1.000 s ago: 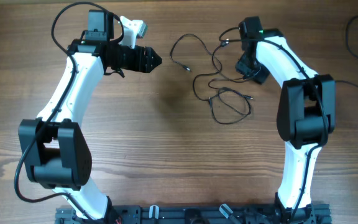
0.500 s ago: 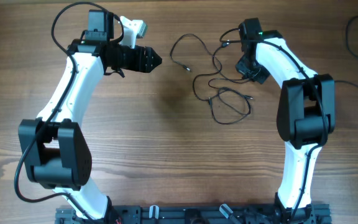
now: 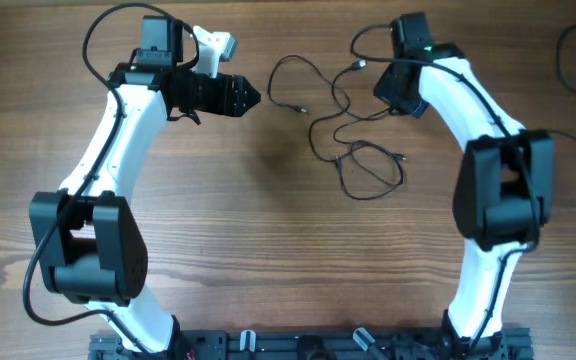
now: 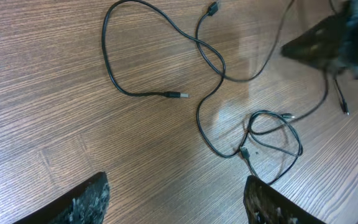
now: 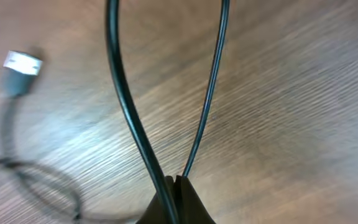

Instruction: Untangle cables

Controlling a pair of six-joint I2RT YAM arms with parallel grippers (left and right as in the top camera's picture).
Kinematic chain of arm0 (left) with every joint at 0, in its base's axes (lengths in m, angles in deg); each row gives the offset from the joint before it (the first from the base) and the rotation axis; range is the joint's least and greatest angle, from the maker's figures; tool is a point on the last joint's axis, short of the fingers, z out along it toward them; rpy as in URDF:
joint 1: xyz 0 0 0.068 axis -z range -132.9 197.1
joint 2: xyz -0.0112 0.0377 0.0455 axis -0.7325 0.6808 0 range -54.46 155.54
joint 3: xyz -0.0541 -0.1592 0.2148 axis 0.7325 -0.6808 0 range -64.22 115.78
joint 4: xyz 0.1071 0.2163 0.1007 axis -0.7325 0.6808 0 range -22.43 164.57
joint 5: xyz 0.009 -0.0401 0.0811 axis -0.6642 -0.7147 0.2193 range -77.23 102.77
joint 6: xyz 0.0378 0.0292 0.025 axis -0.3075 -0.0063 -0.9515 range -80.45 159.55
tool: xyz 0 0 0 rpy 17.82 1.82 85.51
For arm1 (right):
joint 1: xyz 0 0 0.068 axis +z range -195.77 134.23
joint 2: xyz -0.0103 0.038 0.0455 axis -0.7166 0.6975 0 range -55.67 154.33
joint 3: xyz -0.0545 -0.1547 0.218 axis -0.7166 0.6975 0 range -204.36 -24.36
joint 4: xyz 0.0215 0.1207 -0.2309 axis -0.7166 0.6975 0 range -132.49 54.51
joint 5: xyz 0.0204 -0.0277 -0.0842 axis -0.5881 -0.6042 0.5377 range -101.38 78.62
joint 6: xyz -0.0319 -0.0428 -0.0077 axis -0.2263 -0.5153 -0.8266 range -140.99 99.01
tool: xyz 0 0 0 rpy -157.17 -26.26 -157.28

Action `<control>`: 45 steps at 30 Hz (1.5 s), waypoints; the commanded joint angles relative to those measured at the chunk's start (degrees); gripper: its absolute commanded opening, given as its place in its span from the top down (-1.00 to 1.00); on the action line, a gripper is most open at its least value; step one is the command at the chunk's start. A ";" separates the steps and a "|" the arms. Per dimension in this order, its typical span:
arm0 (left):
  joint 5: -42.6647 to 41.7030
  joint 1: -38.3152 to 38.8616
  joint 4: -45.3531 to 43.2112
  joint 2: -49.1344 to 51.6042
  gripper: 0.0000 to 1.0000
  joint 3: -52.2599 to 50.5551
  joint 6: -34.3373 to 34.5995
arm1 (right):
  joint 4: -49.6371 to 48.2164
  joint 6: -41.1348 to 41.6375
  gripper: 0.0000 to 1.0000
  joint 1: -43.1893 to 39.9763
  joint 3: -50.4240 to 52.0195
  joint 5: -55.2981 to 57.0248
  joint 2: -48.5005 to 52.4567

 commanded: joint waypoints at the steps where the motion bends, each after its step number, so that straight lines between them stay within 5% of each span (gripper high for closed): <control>1: -1.16 0.26 -0.17 -1.90 -0.41 -0.31 -0.72 | 0.59 -2.34 0.91 -0.15 0.13 -0.68 -6.34; 11: -1.14 0.28 -0.70 -1.90 -0.41 -0.31 -0.72 | 2.71 -5.16 0.88 -0.13 0.13 2.25 -7.34; 15: -1.18 0.26 -1.51 -1.90 -0.41 -0.31 -0.70 | 3.39 -3.93 0.31 -0.13 0.13 7.48 -7.26; 19: -1.18 0.26 -1.75 -1.90 -0.41 -0.31 -0.70 | 1.62 -6.86 0.07 -0.13 0.15 10.64 -6.99; 45: -2.19 0.26 -1.88 -1.90 -0.41 -0.31 -0.68 | -0.52 0.35 0.06 4.07 0.70 5.64 4.96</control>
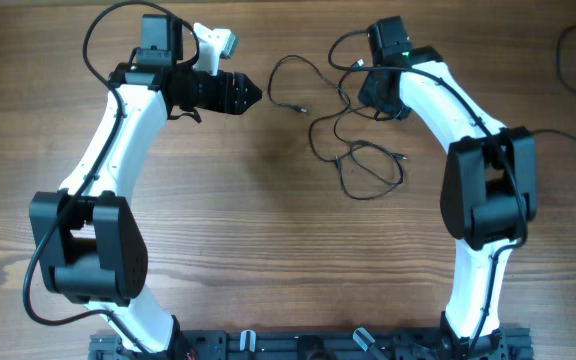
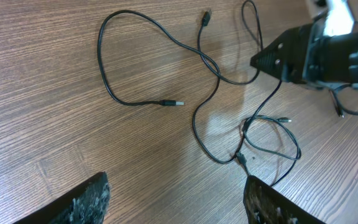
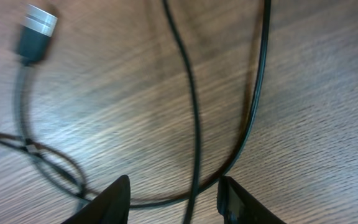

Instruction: Untangle cables

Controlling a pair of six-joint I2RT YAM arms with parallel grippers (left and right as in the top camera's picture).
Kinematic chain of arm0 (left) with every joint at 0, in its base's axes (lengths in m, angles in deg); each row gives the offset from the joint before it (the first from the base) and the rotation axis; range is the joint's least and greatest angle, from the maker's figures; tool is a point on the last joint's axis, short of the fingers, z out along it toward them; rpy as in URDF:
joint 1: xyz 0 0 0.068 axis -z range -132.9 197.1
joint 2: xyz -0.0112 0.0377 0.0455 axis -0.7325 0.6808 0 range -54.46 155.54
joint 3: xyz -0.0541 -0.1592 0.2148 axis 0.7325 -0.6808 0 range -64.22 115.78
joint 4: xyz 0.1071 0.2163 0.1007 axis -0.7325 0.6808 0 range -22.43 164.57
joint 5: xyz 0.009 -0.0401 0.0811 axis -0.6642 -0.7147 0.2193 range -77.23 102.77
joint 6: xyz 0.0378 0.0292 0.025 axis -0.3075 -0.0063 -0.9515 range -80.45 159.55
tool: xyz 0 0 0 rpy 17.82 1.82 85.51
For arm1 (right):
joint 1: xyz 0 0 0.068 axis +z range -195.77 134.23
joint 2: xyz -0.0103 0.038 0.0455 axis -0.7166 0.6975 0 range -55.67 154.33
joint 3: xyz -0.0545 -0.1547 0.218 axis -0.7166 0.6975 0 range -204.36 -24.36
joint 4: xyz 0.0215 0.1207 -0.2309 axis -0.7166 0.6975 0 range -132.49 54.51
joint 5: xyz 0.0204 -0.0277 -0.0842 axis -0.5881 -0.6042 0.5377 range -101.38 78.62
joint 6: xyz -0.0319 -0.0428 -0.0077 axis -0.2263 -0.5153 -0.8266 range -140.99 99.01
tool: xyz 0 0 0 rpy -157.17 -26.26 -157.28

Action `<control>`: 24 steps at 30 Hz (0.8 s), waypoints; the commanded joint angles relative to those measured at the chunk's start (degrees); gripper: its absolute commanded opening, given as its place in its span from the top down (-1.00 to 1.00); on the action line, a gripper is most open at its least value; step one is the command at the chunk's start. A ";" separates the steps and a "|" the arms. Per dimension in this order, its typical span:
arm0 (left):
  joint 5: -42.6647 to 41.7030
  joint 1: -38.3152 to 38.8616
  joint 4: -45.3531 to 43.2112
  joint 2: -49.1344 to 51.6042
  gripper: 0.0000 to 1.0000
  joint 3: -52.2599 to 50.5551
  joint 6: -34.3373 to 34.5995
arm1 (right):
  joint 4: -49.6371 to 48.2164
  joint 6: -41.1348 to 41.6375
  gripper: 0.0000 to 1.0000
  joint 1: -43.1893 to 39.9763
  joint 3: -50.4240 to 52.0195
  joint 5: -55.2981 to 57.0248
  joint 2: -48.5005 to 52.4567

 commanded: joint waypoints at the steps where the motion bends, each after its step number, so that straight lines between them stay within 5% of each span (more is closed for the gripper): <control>1: -1.11 0.20 -0.17 -1.90 -0.41 -0.31 -0.68 | 0.96 3.67 0.06 0.02 0.63 2.93 1.68; 24: -1.44 0.33 0.50 -2.32 -0.41 -0.31 -0.28 | -7.41 4.46 0.03 -2.29 4.26 11.69 2.14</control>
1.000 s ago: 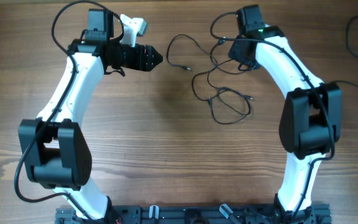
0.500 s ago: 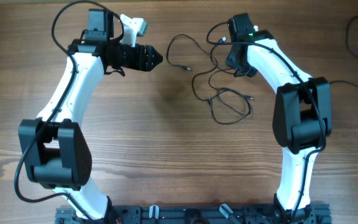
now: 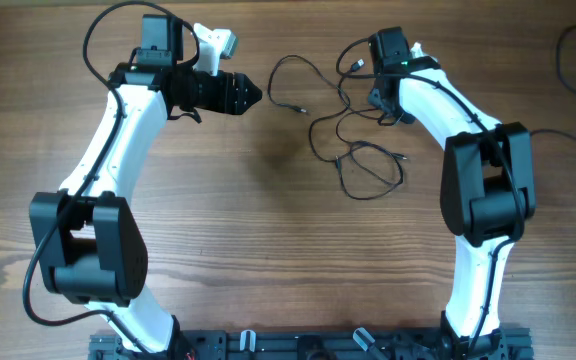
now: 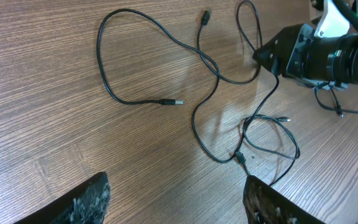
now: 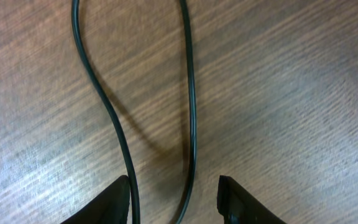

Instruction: Untangle cables

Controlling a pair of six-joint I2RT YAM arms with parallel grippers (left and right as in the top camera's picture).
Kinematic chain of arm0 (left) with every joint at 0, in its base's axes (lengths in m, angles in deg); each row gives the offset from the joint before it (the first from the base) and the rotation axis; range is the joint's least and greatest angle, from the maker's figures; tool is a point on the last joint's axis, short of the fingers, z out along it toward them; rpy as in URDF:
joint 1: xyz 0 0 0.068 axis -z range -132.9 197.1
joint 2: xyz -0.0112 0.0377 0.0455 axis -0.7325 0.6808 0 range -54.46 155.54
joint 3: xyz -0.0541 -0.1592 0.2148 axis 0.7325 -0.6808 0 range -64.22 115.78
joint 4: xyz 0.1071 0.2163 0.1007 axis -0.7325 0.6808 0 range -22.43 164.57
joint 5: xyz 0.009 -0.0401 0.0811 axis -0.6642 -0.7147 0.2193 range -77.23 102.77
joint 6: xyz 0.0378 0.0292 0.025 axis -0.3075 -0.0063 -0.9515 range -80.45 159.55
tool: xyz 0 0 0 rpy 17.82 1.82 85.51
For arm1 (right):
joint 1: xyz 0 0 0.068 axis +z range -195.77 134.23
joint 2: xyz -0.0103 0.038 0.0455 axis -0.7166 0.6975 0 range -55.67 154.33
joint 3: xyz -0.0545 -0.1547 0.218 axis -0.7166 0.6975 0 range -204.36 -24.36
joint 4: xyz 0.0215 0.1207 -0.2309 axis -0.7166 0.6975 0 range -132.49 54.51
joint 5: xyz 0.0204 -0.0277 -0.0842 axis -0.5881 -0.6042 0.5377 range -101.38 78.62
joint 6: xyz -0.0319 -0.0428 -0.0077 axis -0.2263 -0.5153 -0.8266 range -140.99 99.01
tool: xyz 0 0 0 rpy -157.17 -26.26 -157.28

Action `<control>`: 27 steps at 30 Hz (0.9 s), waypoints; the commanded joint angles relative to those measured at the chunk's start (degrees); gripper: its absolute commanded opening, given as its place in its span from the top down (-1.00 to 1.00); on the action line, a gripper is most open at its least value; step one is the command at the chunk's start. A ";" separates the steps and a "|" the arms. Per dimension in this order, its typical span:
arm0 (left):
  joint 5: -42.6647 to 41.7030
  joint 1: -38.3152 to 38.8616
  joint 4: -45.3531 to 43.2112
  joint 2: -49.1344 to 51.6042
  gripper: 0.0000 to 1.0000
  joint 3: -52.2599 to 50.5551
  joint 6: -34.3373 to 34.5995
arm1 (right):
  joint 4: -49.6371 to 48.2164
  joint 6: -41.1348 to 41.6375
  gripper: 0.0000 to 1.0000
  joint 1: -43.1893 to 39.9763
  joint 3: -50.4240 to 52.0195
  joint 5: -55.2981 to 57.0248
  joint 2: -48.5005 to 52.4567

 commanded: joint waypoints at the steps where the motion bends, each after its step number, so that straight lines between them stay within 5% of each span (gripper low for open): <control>1: -1.60 0.28 0.39 -2.45 -0.41 -0.31 -0.28 | -1.88 -0.39 0.03 -1.77 0.48 1.42 1.42; 27: -1.55 0.28 -0.02 -6.84 -0.43 -0.31 -0.48 | -7.15 -5.79 -0.15 -4.24 0.48 -11.65 2.25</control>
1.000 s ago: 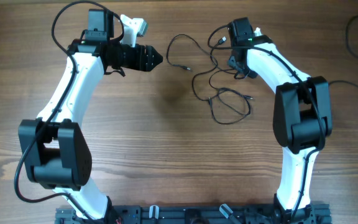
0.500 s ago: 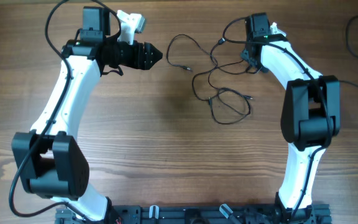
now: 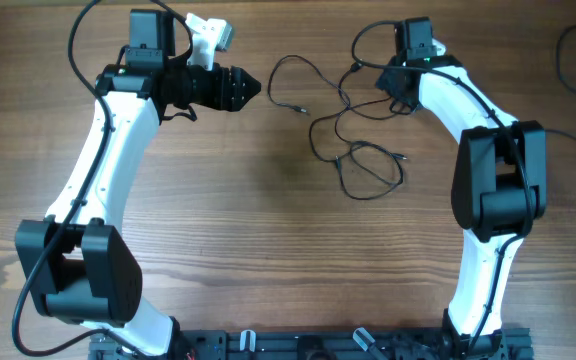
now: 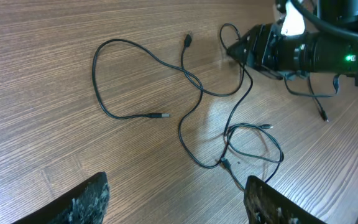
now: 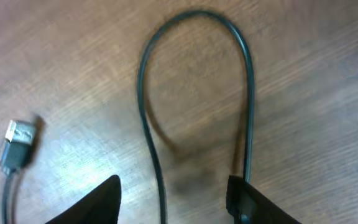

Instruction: Untangle cables

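Observation:
Thin black cables (image 3: 343, 120) lie tangled on the wooden table between the arms, with a wide loop at the left ending in a USB plug (image 3: 301, 108) and a small coil (image 3: 370, 165) nearer the front. My right gripper (image 3: 386, 82) hangs open low over the narrow loop (image 5: 194, 68) at the tangle's far right. Both strands of that loop run down between its fingers (image 5: 101, 202), and another plug (image 5: 14, 144) lies to the left. My left gripper (image 3: 250, 90) is open, left of the tangle and above the table. Its view takes in the whole tangle (image 4: 191, 87) and the right gripper (image 4: 253, 46).
Another black cable lies at the far right corner, apart from the tangle. A dark rail (image 3: 318, 345) runs along the table's front edge between the arm bases.
My right gripper has shifted a little right and toward the far edge, so the loop's rounded top and a plug now show in its view. My left arm has pulled back, widening its view.
At the oldest moment my right gripper was shut on two cable strands at the tangle's right. Then it stood open with the strands lying loose under it. It stayed open over the narrow loop, now at its top. My left gripper stayed open.

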Controlling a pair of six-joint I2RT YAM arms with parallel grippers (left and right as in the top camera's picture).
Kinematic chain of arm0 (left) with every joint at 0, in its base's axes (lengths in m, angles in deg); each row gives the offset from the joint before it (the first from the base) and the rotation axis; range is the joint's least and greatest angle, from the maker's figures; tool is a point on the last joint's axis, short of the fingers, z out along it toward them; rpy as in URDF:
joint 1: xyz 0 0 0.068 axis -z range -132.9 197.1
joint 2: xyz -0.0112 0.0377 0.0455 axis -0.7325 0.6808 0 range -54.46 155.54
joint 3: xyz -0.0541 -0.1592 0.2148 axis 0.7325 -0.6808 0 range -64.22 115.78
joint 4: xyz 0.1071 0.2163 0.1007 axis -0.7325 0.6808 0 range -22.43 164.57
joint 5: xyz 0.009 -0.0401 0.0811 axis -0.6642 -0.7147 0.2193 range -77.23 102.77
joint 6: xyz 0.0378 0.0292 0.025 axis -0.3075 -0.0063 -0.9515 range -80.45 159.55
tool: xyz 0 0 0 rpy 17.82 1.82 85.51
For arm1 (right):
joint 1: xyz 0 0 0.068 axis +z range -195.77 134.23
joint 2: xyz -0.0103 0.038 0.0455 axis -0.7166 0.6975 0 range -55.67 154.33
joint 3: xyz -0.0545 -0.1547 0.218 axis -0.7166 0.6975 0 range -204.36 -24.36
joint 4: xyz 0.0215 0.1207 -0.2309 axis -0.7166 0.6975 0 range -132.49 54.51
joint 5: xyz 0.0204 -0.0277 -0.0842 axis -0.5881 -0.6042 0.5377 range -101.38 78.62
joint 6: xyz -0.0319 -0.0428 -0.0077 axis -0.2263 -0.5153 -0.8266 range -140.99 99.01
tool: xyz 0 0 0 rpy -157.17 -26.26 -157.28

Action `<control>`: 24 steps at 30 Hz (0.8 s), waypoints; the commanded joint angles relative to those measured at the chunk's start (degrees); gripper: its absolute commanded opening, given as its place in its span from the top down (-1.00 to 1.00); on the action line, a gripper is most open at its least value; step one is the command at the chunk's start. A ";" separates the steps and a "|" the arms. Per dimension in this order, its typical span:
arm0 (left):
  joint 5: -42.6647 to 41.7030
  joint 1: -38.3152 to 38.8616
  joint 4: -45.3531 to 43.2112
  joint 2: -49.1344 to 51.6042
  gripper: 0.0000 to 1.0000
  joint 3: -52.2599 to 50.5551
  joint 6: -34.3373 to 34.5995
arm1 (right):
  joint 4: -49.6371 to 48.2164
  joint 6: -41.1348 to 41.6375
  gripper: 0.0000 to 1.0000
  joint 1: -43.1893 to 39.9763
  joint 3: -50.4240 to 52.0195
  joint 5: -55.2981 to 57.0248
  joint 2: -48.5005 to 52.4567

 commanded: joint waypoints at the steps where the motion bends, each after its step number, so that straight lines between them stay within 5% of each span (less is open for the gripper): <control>1: -1.11 0.28 -0.37 -1.38 -0.43 -0.31 -0.48 | 1.97 -0.09 -0.15 0.31 0.44 -0.17 1.60; 19: -1.11 0.26 -0.35 -1.38 -0.43 -0.31 -0.48 | 4.07 1.88 -0.12 0.42 0.44 6.71 4.24; 20: -1.11 0.26 -0.35 -1.38 -0.43 -0.31 -0.48 | 3.96 1.84 -0.01 0.42 0.44 6.27 4.24; 22: -1.11 0.28 -0.35 -1.38 -0.43 -0.31 -0.48 | 4.07 1.90 0.61 0.42 0.44 5.64 4.24; 24: -1.11 0.26 -0.35 -1.38 -0.43 -0.31 -0.48 | 3.61 1.88 0.91 0.42 0.44 2.58 4.24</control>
